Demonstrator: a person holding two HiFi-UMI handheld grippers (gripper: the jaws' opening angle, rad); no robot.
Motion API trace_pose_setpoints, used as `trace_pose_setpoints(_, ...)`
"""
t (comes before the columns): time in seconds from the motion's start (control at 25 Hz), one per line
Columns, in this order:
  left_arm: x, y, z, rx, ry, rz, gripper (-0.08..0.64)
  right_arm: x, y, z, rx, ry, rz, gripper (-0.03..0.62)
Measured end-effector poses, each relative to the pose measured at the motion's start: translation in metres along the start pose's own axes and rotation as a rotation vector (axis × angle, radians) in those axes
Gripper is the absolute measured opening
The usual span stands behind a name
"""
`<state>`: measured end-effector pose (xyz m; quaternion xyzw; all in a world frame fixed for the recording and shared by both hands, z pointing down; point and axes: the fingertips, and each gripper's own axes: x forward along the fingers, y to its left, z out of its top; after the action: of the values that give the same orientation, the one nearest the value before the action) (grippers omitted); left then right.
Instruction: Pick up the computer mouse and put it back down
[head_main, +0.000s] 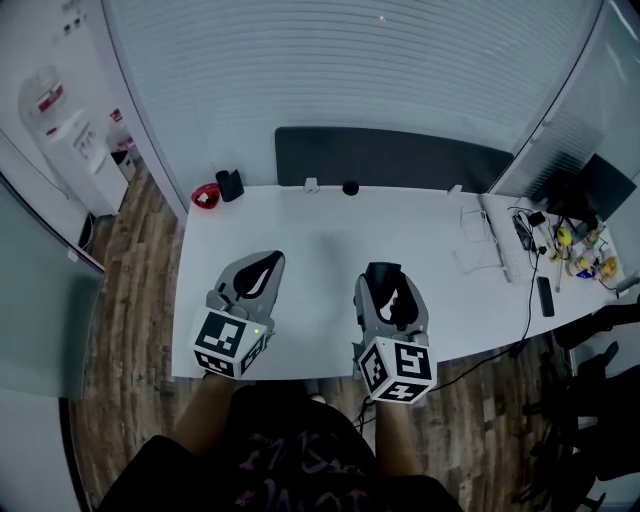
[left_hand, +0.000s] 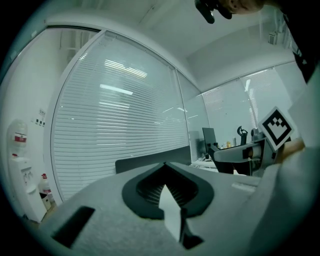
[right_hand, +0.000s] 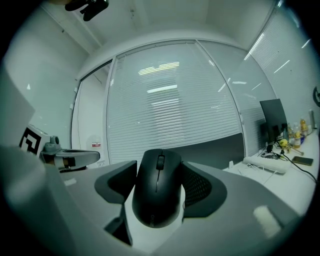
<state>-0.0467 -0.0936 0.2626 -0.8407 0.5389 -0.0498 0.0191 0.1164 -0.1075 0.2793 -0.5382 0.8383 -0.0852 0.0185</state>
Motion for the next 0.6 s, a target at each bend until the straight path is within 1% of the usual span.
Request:
trace_pose_setpoints(0.28,-0.005,0.002,0.014,0.013,-0.023,0.006,0.000,-0.002,0.003,0.017,-0.016,-0.028,0.008,0.293)
trace_pose_setpoints(0.6,-0.008,0.002,0.017,0.019,-0.026,0.012,0.000,-0.004,0.002,0.020,-0.022,-0.031,0.011,0.293)
